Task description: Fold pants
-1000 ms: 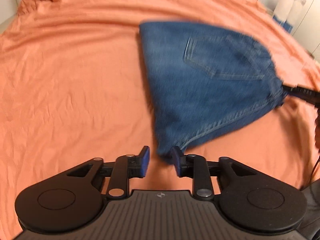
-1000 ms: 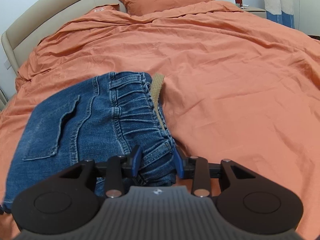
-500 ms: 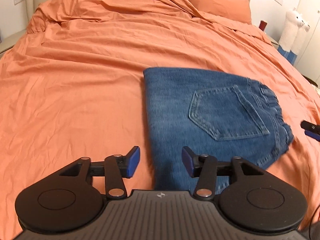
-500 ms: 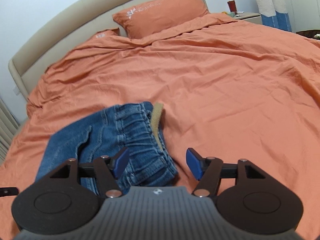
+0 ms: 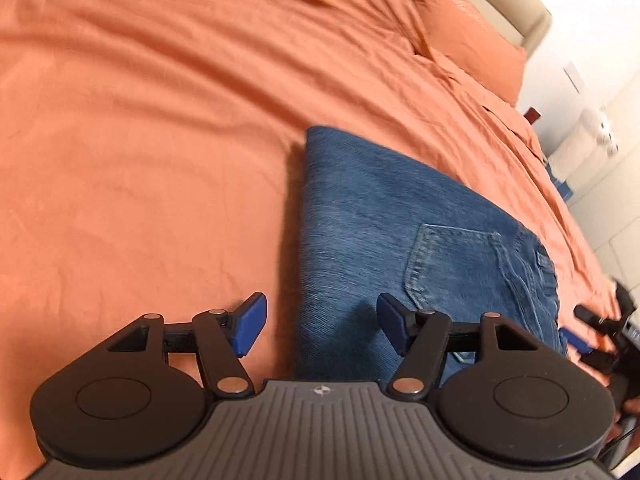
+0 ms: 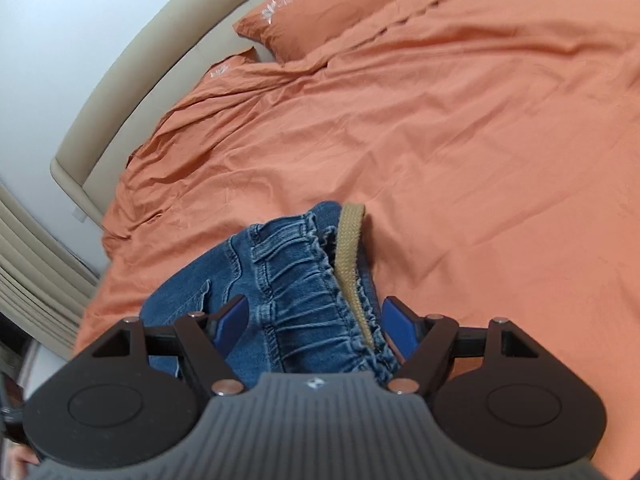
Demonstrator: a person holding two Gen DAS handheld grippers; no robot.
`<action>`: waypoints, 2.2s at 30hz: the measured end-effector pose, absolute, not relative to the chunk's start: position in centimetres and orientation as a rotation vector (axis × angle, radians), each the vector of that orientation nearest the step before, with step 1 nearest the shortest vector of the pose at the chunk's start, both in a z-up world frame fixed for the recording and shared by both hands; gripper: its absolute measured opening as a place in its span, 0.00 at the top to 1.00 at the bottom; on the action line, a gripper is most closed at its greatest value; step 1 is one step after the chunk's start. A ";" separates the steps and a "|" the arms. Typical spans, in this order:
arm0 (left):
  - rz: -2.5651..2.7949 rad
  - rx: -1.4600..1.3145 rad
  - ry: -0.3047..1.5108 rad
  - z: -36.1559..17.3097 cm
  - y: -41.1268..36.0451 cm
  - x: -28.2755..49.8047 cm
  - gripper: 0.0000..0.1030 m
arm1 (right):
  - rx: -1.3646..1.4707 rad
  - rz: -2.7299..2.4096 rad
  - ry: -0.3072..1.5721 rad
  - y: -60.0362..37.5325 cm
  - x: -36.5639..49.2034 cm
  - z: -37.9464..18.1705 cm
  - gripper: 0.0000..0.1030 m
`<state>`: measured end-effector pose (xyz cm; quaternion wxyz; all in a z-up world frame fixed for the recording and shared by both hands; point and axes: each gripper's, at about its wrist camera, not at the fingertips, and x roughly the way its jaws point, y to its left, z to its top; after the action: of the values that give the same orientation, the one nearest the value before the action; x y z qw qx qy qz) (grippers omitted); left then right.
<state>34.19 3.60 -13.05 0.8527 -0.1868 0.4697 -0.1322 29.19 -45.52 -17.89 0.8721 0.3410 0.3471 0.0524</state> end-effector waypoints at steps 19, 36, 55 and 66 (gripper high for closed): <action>-0.400 -0.591 1.057 -17.1 4.1 37.4 0.47 | 0.914 0.304 0.828 -47.0 35.2 -23.7 0.50; -0.359 -0.382 0.882 -11.2 1.5 33.0 0.91 | 0.648 0.279 0.619 -43.0 29.8 -14.4 0.79; -0.253 -0.277 0.829 0.3 12.1 26.7 0.91 | 0.686 0.451 0.638 -30.1 25.3 -6.4 0.80; -0.119 -0.307 0.845 0.2 23.4 25.4 0.91 | 0.674 0.579 0.751 -17.5 28.8 -6.9 0.80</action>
<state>25.43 23.45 0.17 0.8988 -0.1485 0.4083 -0.0575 28.76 -17.47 -6.89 0.8355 0.3183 0.3546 0.2735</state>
